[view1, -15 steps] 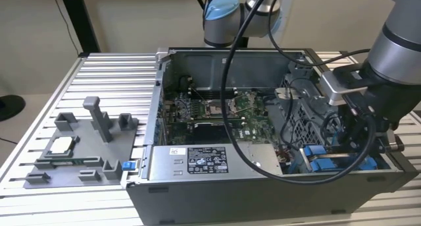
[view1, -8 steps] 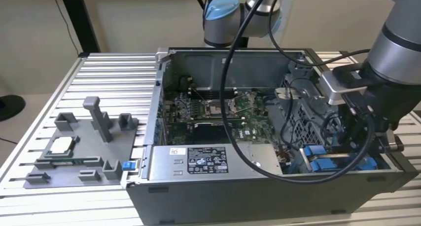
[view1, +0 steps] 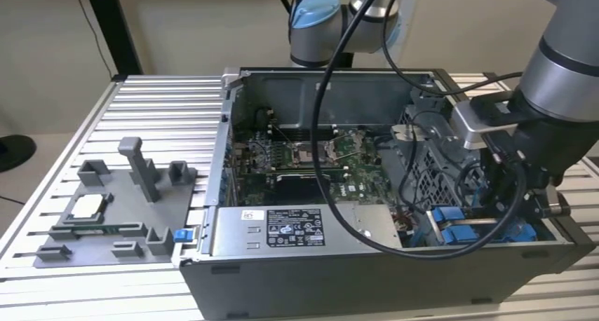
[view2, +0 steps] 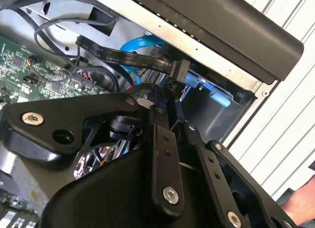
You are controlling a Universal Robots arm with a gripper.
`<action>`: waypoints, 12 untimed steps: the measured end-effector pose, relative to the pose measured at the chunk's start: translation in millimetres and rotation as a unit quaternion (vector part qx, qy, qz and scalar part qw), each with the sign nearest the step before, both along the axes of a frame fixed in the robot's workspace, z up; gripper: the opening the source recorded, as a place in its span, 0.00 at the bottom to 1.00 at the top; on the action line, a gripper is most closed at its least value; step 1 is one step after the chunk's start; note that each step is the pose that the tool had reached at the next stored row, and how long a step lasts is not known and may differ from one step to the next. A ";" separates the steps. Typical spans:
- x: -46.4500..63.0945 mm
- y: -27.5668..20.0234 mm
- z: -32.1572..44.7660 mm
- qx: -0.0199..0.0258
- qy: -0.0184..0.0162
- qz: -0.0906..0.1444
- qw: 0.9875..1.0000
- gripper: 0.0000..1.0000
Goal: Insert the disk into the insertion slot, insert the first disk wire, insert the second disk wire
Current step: 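Insert the first disk wire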
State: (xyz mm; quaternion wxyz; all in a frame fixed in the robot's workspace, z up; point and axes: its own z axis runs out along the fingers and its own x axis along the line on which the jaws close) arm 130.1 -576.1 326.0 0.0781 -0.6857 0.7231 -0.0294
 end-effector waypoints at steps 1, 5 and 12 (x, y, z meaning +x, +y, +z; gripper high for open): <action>-0.1 0.0 0.0 0.000 0.000 0.000 1.000 0.00; -0.2 0.0 1.2 0.000 0.000 -0.001 1.000 0.00; -0.2 0.0 9.4 0.001 0.000 -0.002 1.000 1.00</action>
